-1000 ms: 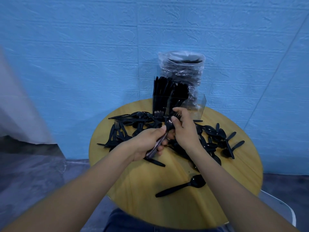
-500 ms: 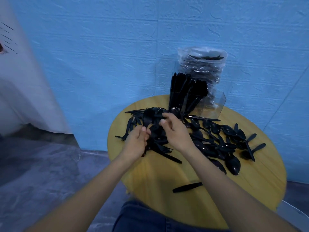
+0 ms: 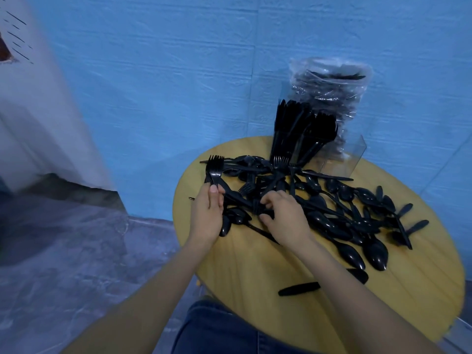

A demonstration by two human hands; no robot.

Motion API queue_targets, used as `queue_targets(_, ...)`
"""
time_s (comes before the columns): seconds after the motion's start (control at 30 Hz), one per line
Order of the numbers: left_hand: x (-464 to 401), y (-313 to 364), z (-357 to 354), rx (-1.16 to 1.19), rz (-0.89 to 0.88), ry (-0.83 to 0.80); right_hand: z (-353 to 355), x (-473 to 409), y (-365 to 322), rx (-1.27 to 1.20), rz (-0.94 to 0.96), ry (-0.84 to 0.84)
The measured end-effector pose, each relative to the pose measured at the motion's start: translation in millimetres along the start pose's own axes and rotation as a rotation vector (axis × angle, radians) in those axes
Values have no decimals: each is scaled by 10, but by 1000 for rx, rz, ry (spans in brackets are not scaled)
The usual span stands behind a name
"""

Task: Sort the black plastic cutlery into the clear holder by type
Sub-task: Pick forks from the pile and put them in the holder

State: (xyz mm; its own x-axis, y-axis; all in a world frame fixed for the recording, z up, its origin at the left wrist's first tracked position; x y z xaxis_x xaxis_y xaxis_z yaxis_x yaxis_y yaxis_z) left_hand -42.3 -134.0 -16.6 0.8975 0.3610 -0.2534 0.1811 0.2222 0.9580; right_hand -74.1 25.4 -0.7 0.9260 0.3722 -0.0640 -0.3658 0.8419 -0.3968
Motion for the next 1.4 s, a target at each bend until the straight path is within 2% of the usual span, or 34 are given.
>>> queue_targets(0.23,-4,-69,-36,-39,-85,-18,39,-3,-7,-118,-10,42)
queue_targets(0.4,6,-60,-42,-79,-94,-21,22,-114,-24,28,46,-98)
queue_targets(0.7,3,-62,-44,-128,-75,-23,43,-108,79,83,150,-41)
queue_targets(0.9,3,-62,-45,-130,-78,-18,201,-117,-10,-87,263,203)
queue_targets(1.03,-3,-77,-46,-120,-66,-23,338,-147,-68,-238,327,285)
queue_targets(1.1,-4,-78,-48,-115,-66,-27,352,-193,-84,-219,336,258)
queue_targets(1.3,-8,-75,-50,-121,-75,-22,98,-209,-66,66,255,-15)
queue_targets(1.4,1,-59,-50,-118,-81,-25,20,-152,-7,71,212,-80)
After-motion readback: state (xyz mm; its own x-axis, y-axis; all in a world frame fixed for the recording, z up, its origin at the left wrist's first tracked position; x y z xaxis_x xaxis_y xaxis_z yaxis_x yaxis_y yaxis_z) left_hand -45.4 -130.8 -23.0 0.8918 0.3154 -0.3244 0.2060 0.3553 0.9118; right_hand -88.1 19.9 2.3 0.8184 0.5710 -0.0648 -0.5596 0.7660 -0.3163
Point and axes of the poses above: each hand's wrist, its own x-axis away from the middle knuckle, its own z-axis out of the back of the hand, y = z × x, the point moved 4 cm from there along -x, towards the middle knuckle, and after that the axes turned 5 degrees about -y, right-handed, at the moved point
